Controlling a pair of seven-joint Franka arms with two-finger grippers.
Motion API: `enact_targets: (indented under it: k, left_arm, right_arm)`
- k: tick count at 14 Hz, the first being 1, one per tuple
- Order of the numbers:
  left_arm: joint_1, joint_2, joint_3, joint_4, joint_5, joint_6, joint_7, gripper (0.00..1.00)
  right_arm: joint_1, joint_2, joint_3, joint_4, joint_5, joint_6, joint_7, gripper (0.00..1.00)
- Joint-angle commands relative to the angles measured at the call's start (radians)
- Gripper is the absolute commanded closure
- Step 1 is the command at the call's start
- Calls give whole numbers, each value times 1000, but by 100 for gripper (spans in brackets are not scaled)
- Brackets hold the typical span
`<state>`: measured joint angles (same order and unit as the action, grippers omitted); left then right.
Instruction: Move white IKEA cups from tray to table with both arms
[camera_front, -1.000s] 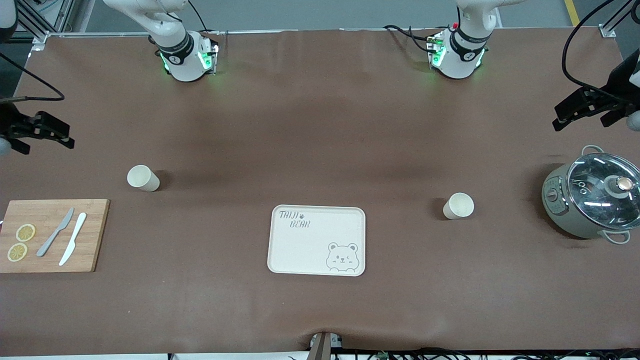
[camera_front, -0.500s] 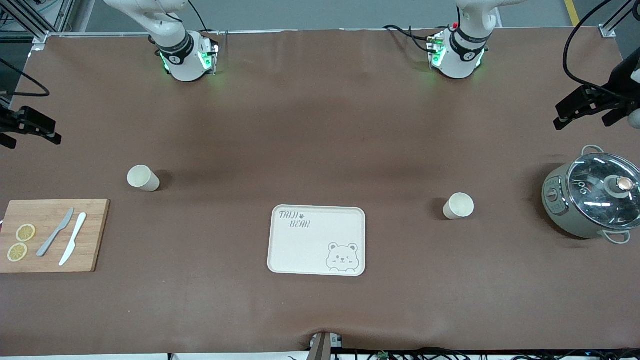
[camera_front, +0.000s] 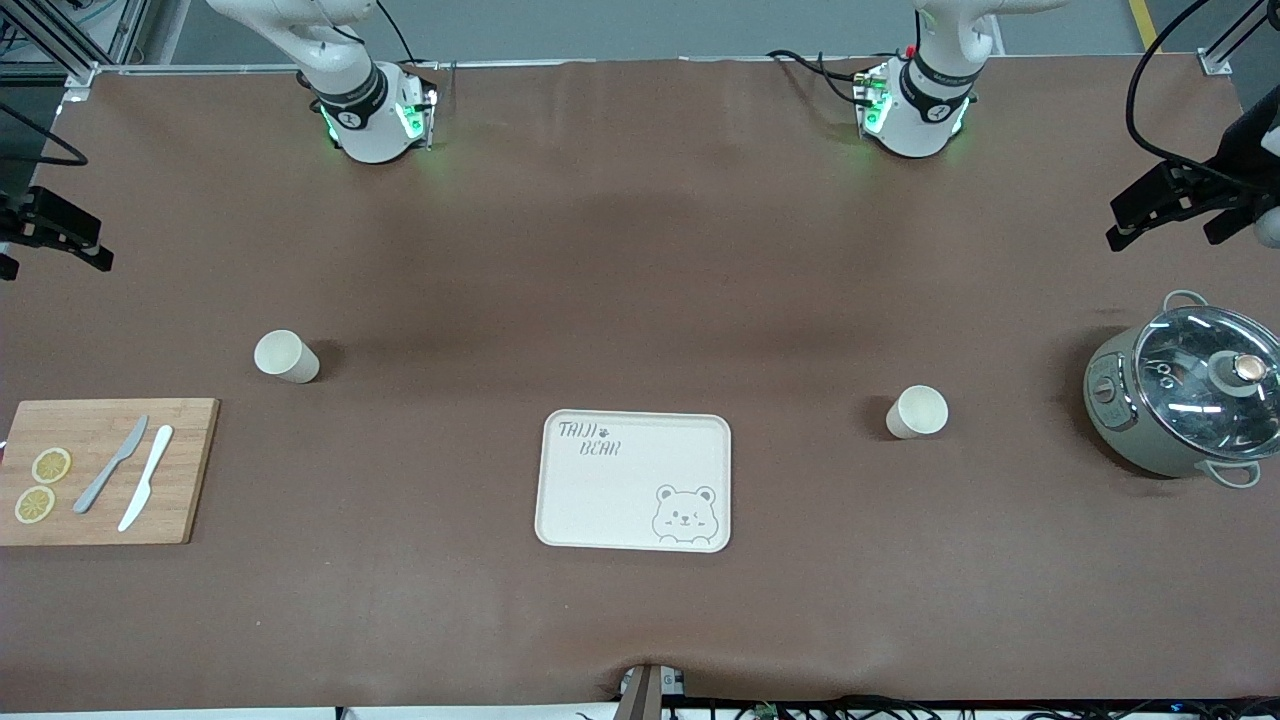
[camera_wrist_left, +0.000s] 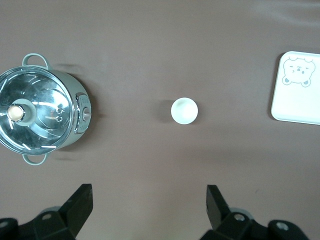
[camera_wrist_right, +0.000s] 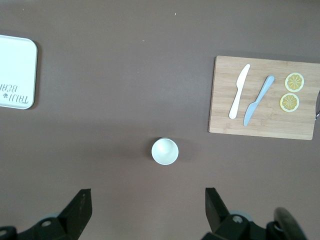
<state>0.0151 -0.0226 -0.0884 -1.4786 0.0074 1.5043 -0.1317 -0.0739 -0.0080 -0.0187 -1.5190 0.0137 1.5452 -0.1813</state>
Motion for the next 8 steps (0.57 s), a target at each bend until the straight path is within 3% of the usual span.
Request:
enact_targets:
  k: [1,8]
  left_arm:
    - [-12,-14,7,-2,0,-16,21,0]
    - [-17,-4,-23,0,0,-15,15,0]
  right_arm:
    - [-1,-6,-3,25,-9,-22,29,0]
    - [-4,-6,-4,25,-6,-42,144,0]
